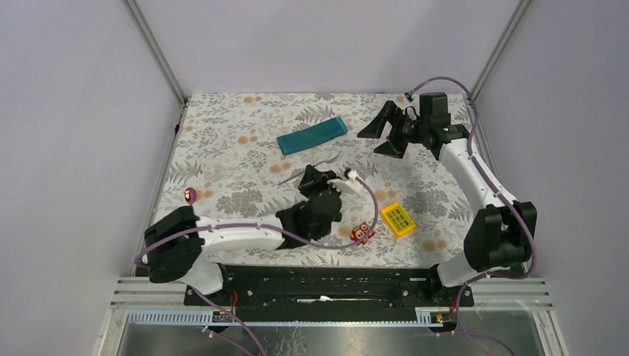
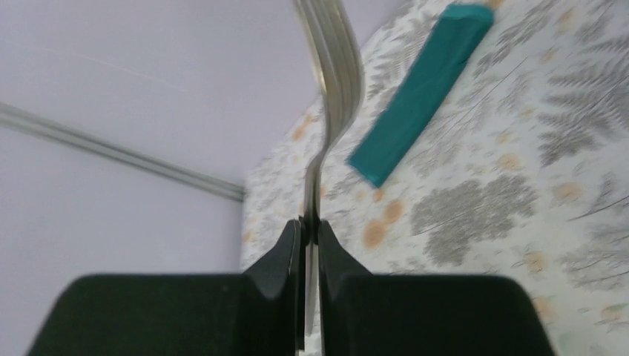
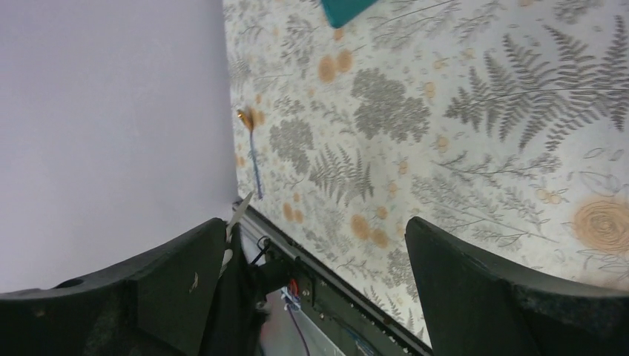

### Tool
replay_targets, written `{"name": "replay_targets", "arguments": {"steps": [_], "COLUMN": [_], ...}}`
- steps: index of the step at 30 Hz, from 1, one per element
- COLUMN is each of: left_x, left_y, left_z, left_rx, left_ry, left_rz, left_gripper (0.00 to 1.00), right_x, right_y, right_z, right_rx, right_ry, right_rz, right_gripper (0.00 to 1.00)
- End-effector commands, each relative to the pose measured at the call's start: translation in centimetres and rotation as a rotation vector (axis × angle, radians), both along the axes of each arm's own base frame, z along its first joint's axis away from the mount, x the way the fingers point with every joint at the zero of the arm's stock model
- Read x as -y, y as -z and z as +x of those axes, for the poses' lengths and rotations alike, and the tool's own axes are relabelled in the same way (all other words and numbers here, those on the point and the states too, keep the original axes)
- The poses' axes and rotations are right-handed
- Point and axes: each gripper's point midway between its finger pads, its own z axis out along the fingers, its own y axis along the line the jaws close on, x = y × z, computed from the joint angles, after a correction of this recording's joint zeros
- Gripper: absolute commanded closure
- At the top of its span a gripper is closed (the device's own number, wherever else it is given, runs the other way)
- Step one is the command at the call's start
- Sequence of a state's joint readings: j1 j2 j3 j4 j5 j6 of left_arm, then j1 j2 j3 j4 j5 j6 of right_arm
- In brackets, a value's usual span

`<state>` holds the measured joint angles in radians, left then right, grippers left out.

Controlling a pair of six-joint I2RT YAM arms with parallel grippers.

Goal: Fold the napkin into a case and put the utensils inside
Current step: Pick up the fork from the corner of the board, then pass from the left arm to the right

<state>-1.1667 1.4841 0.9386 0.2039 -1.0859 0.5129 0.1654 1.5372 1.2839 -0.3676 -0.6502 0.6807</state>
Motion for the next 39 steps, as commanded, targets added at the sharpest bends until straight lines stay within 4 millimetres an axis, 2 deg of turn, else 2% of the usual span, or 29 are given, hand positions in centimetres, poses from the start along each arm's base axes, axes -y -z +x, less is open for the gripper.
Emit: {"name": "replay_targets", "arguments": {"steps": [1,2,3,6,11,14,17,21,24,27,29,35,37,39], "left_x": [-3.2,-3.2,-2.4,-0.9,0.7,1.3,1.8,2.0,2.1,2.1,2.2,2.5,2.5,2.6], "left_y": [-6.2,-6.5,-5.7,-5.1,-4.8,-5.0,-5.0,-4.8,-4.7,-4.5,-4.2,-3.9,-3.6,-3.3], "left_z": [-1.8,-2.1,-2.0,-2.1,-1.7,-1.5,-1.4,-1.3,-1.3,-1.3,-1.3,-1.1,-1.1,-1.1], "left_rx": [0.314,0.358,0.360,0.369,0.380,0.388,0.395,0.398,0.398,0.397,0.395,0.394,0.392,0.389], "left_ry": [-0.142,-0.140,-0.126,-0.093,-0.074,-0.069,-0.061,-0.054,-0.051,-0.047,-0.044,-0.040,-0.039,-0.038], "left_rz": [0.098,0.154,0.234,0.238,0.274,0.283,0.299,0.300,0.308,0.315,0.321,0.328,0.329,0.319], "left_gripper": [1.00,1.00,1.00,1.00,1.00,1.00,1.00,1.00,1.00,1.00,1.00,1.00,1.00,0.99], "right_x": [-0.9,-1.0,-1.2,-2.0,-2.5,-2.3,-3.6,-5.4,-5.5,-5.3,-5.6,-6.3,-6.4,-6.3], "right_y": [-6.0,-6.5,-7.0,-7.2,-6.5,-5.3,-4.2,-3.8,-3.1,-2.5,-2.2,-1.1,-1.1,-1.2], "right_z": [-3.7,-4.0,-4.3,-5.2,-6.2,-6.3,-6.8,-7.0,-7.0,-7.0,-7.0,-6.7,-6.6,-6.4], "right_rx": [0.088,0.117,0.147,0.187,0.216,0.180,0.115,0.086,0.027,-0.015,-0.049,-0.116,-0.118,-0.117], "right_ry": [-0.099,-0.103,-0.115,-0.141,-0.147,-0.125,-0.146,-0.142,-0.083,-0.019,-0.003,0.037,0.050,0.072], "right_rz": [0.037,0.038,0.044,0.056,0.059,0.036,0.047,0.032,0.017,0.012,0.029,0.030,0.027,0.024], "right_gripper": [0.02,0.02,0.02,0.03,0.08,0.11,0.14,0.19,0.32,0.38,0.50,0.70,0.80,0.96]}}
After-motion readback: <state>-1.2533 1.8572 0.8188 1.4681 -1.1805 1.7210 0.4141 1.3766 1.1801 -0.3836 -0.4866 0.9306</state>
